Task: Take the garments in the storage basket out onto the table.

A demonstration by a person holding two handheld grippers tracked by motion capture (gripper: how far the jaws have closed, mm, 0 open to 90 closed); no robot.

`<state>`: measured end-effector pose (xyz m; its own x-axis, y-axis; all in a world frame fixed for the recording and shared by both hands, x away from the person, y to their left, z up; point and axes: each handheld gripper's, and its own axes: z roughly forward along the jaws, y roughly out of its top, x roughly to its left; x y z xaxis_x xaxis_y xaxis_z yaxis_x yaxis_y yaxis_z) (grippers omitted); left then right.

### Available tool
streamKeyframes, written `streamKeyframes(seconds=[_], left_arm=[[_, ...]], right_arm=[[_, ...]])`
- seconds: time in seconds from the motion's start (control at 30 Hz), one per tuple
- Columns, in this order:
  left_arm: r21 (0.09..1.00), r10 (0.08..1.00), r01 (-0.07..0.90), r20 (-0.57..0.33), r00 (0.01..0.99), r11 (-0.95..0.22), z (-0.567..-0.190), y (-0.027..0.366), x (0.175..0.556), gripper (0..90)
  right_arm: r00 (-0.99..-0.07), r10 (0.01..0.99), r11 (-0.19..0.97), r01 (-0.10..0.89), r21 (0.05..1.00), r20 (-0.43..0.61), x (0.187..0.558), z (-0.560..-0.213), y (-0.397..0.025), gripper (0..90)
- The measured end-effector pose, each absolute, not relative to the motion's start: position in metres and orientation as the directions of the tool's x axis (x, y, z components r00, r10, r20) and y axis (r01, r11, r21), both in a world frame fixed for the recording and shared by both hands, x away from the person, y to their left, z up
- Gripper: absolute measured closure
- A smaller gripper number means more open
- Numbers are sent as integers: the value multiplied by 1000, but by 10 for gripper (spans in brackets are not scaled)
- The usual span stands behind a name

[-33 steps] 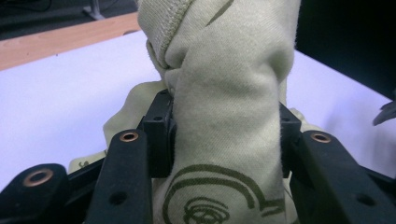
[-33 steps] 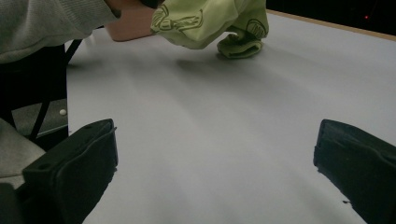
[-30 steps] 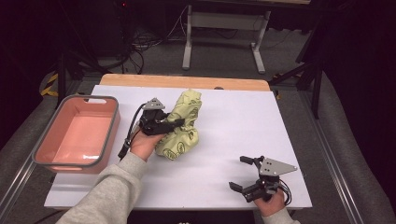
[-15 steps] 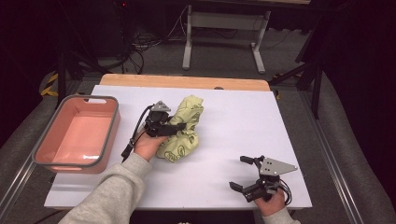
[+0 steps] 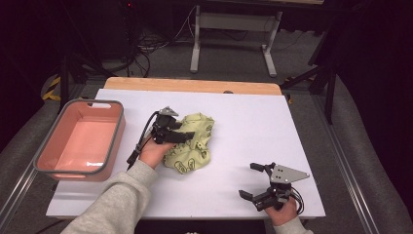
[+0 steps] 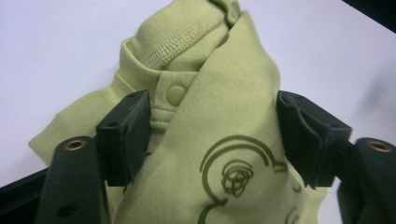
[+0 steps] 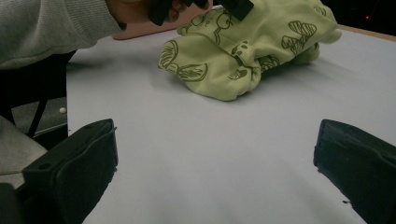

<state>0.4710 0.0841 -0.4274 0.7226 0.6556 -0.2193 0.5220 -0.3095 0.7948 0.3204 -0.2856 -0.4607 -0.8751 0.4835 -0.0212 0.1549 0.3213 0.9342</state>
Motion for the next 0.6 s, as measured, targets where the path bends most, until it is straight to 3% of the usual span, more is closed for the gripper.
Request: streamKeyframes(seconds=[0.13, 0.33, 0.6], left_arm=[[806, 651, 511, -220, 726, -298, -425, 87, 471, 162], [828, 650, 483, -203, 732, -286, -418, 92, 466, 64], [854, 638, 428, -156, 754, -296, -404, 97, 454, 36]], right_arm=[[-875, 484, 323, 153, 934, -24, 320, -461, -285, 5], [-875, 483, 324, 153, 934, -24, 320, -461, -285, 5], [-875, 483, 325, 153, 933, -25, 320, -461, -285, 5]])
